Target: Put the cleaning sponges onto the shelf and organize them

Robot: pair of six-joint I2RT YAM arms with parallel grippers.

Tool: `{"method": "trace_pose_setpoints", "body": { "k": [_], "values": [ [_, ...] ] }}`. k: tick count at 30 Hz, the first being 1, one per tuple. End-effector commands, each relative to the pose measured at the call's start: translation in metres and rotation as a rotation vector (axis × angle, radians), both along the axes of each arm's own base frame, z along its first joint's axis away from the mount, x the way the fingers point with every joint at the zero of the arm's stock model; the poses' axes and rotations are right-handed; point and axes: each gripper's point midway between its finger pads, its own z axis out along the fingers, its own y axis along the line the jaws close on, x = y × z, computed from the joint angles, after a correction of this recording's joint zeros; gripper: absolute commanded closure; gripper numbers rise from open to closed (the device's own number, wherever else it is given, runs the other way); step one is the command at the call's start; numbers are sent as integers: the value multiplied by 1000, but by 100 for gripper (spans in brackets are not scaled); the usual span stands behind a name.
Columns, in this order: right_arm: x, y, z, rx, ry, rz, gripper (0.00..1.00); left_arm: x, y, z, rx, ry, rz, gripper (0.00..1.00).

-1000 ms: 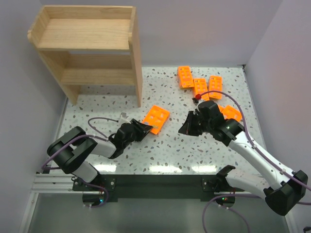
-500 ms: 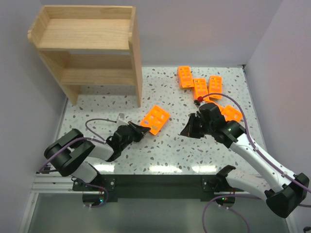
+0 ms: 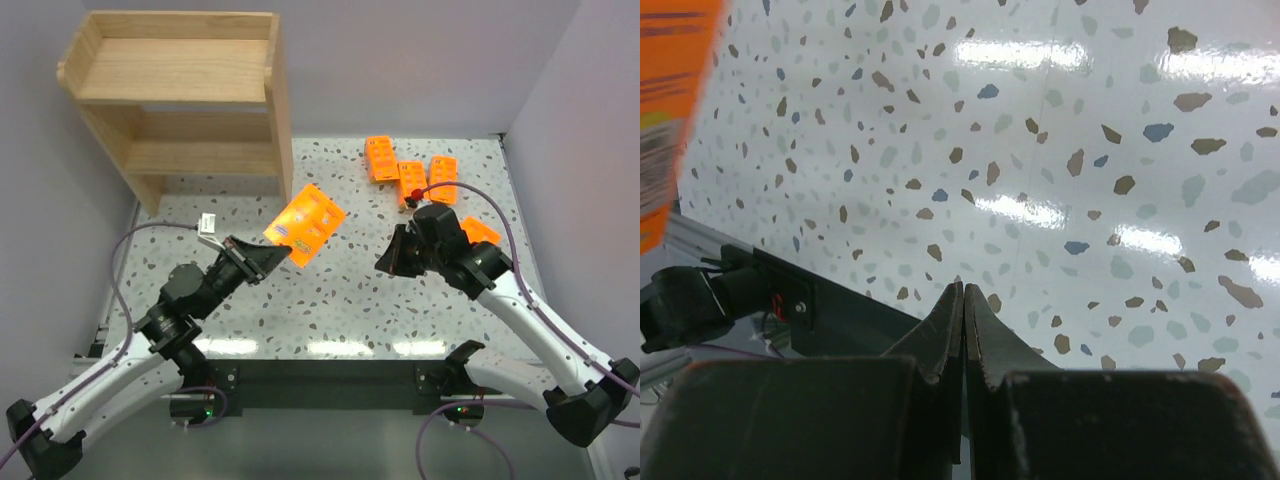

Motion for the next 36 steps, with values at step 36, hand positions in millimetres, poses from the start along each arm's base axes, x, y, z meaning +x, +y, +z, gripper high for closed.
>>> {"method": "trace_pose_setpoints", "body": {
  "k": [36],
  "values": [
    [27, 10, 29, -34, -101, 81, 100, 151, 135, 356, 88, -440, 498, 100]
  ]
}}
